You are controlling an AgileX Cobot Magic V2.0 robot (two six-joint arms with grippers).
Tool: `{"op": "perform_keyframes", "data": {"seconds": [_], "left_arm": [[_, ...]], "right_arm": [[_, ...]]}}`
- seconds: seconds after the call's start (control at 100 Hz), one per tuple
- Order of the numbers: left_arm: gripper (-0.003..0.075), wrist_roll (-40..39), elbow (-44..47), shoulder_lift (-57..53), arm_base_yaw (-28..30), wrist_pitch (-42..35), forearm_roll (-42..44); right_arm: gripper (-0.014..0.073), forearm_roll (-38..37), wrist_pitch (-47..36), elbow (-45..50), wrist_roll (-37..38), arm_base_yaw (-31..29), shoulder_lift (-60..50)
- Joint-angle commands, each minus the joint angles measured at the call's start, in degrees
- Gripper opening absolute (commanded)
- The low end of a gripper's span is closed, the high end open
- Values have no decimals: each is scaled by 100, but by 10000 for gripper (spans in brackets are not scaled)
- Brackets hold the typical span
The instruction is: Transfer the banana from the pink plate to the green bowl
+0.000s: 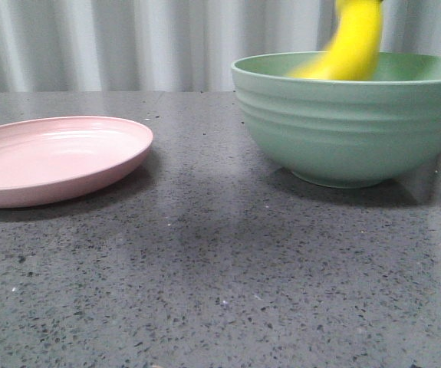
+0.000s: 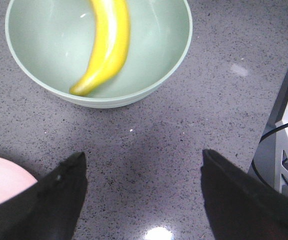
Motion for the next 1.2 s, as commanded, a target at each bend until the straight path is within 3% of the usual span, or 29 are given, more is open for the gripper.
{"op": "perform_keyframes", "data": {"seconds": [0.0,0.39,0.49,0.6,0.66,0.94,1.19], "left_arm": [[445,-5,-192,-189,-37,-284,-188],[438,-8,-192,-189,-37,-403,-188],[347,-18,-192,-189,-37,-403,-188],[117,-33,-192,-189,-37,-403,-188],[-19,-33,-192,-189,-37,-403,-188],[-20,-36,-192,-260,-37,-737,73],[-20,-443,-2,-628,-37,-1263,762]], "right_arm": [[380,38,-268,-188,-58,-26,-201],[351,38,-142,-188,-58,-26,-237],[174,26,85,-188,-58,-26,-244],[-75,14,271,-188,-82,-26,-252],[-64,-14,330,-188,-170,-26,-252],[-64,-219,207,-24,-327,33,-645],[-64,-481,-631,1028,-327,221,-1689]]}}
